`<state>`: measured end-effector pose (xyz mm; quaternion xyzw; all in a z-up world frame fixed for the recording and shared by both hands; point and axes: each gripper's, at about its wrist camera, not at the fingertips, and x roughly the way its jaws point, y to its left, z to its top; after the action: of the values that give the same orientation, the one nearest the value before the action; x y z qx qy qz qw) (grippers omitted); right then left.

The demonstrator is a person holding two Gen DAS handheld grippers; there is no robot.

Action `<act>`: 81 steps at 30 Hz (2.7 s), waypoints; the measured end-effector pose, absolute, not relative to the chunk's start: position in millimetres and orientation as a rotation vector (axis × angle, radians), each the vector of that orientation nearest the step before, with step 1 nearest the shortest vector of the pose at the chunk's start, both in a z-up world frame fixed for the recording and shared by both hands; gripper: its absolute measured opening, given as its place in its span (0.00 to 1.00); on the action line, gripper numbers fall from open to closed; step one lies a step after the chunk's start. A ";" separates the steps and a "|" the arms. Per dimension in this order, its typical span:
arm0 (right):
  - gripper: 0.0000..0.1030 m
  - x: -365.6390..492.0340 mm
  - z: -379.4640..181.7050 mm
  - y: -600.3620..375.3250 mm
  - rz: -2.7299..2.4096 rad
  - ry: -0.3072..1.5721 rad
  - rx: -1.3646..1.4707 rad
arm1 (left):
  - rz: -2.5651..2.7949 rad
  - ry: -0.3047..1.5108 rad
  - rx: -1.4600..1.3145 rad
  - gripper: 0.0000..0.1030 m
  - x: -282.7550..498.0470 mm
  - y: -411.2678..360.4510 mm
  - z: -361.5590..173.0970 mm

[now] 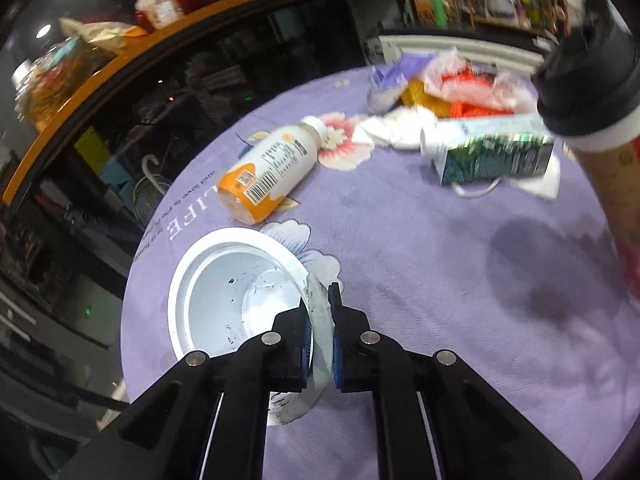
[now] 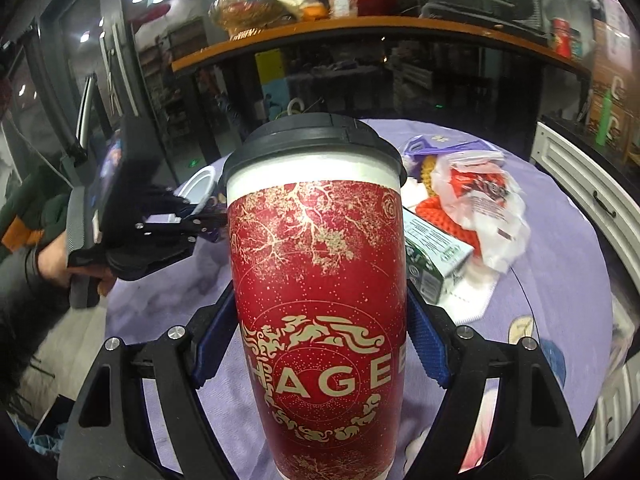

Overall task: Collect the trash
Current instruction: 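Carry both cups to the black bin and open both tools to drop them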

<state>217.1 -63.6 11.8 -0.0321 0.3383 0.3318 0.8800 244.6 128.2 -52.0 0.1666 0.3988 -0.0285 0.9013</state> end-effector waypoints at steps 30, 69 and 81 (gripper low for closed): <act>0.75 144.0 -37.8 -329.1 0.119 0.626 0.199 | -0.542 0.575 0.107 0.08 176.3 -148.5 -6.8; 0.83 125.4 -176.7 -439.6 -0.254 0.881 0.355 | -0.751 0.877 0.241 0.08 218.9 -333.5 -122.9; 0.83 75.1 -178.1 -470.3 -0.387 0.862 0.384 | -0.707 1.015 0.294 0.27 230.6 -350.8 -173.7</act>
<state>75.1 -470.3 -178.1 0.1839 0.4124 -0.1854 0.8728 230.6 -350.8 -173.7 0.1371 0.4740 -0.3301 0.8047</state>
